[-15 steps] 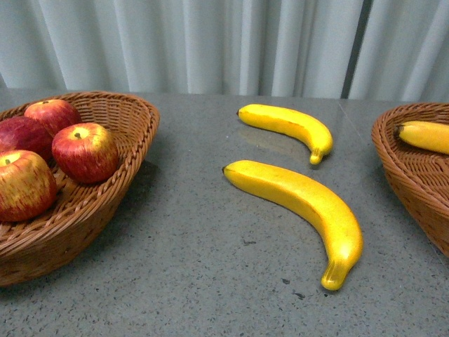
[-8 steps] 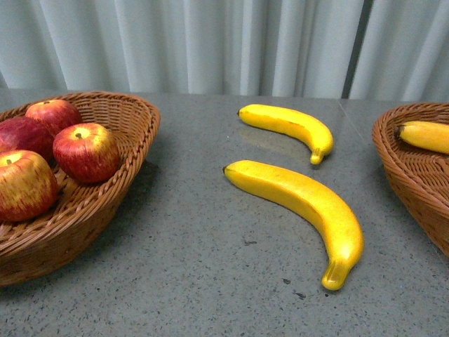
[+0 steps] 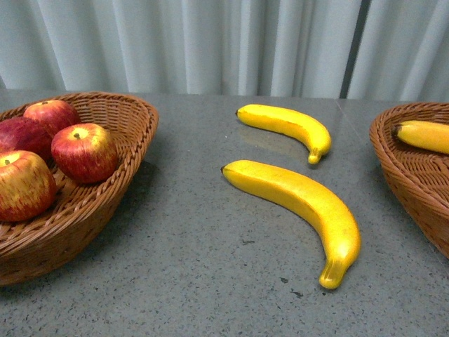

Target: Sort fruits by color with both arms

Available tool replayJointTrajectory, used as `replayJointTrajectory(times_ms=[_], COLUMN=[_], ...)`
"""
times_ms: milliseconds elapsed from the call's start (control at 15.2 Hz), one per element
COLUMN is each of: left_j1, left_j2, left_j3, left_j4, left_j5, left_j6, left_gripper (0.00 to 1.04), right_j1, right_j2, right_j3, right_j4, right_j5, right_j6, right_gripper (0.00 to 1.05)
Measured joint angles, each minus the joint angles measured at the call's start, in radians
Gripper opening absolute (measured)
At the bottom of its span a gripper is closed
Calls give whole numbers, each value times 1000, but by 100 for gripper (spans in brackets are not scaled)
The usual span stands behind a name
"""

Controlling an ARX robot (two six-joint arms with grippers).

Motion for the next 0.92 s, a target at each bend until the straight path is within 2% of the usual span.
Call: replayJointTrajectory(times_ms=[132, 198, 264, 462, 594, 792, 924], left_j1=[0, 0, 0, 0, 0, 0, 0], left_j2=[0, 0, 0, 0, 0, 0, 0], left_j3=[0, 0, 0, 0, 0, 0, 0], left_j4=[0, 0, -1, -1, 0, -1, 0], left_j5=[2, 2, 2, 1, 2, 2, 1], left_j6=[0, 0, 0, 0, 0, 0, 0], left_gripper=[98, 98, 98, 98, 98, 98, 98], right_j1=[208, 287, 373, 465, 492, 486, 451], right_j2=[411, 618, 861, 1242, 1363, 1478, 1524], right_j3=[172, 294, 452, 727, 870, 973, 1000], right_j4=[356, 468, 460, 293, 173, -22, -137], right_j5=[50, 78, 95, 135, 137, 132, 131], right_j6=[-4, -5, -15, -63, -122, -233, -292], right_gripper=[98, 98, 98, 98, 98, 98, 98])
